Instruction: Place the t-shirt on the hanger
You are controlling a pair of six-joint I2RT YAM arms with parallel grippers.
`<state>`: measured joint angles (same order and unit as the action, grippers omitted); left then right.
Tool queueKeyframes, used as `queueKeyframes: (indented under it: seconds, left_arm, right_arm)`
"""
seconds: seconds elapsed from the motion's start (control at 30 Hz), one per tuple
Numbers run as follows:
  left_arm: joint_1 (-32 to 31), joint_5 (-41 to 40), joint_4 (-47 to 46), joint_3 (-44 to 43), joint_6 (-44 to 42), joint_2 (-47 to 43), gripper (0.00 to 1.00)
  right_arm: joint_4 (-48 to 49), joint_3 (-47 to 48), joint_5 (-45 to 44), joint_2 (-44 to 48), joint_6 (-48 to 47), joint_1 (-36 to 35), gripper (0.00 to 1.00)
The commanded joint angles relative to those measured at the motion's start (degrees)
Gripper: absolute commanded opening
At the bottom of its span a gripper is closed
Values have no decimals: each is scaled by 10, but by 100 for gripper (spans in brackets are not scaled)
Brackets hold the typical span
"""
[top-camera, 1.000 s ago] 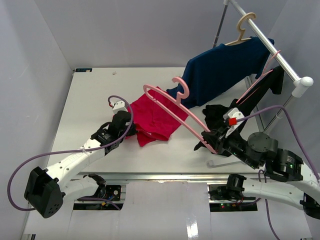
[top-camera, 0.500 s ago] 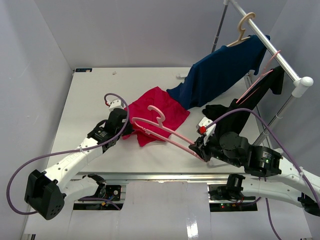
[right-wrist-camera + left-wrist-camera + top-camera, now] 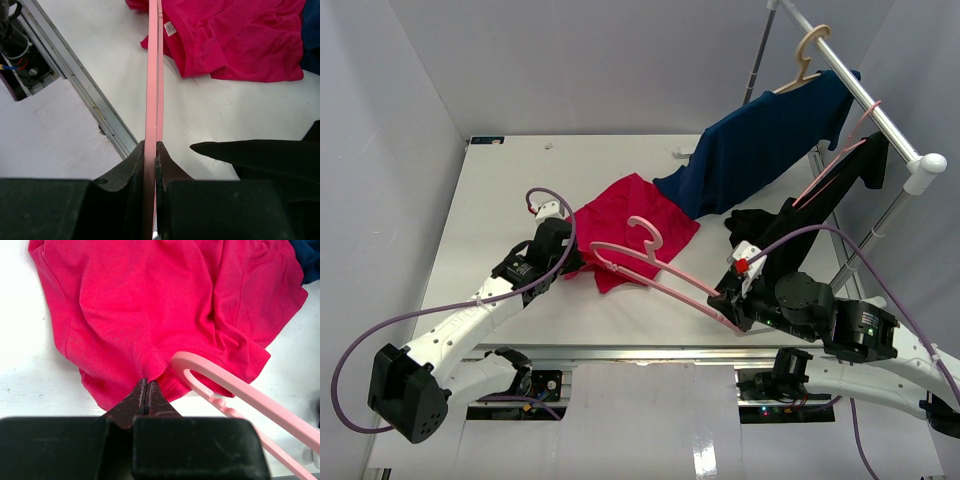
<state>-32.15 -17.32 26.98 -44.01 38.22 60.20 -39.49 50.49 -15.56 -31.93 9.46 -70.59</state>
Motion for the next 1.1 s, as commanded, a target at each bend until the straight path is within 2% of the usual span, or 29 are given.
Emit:
queueKeyframes:
  seconds: [0.0,0.33,0.67,1.07]
  left_arm:
    - [4,0,6,-11,-1,-11,0]
    - [4,21,12,-18,-18,-39,0]
    - [4,109,7,-52,-32,-21,0]
    - [4,89,36,-75,-47,-19,0]
  right_arm:
    - [17,-14,20,25,11,-2,8]
    - [31,-24,61,5,10,-2,8]
    - [72,-38,6,-6,-28,-3,8]
    - [133,-29,-8,-29,-73,-3,8]
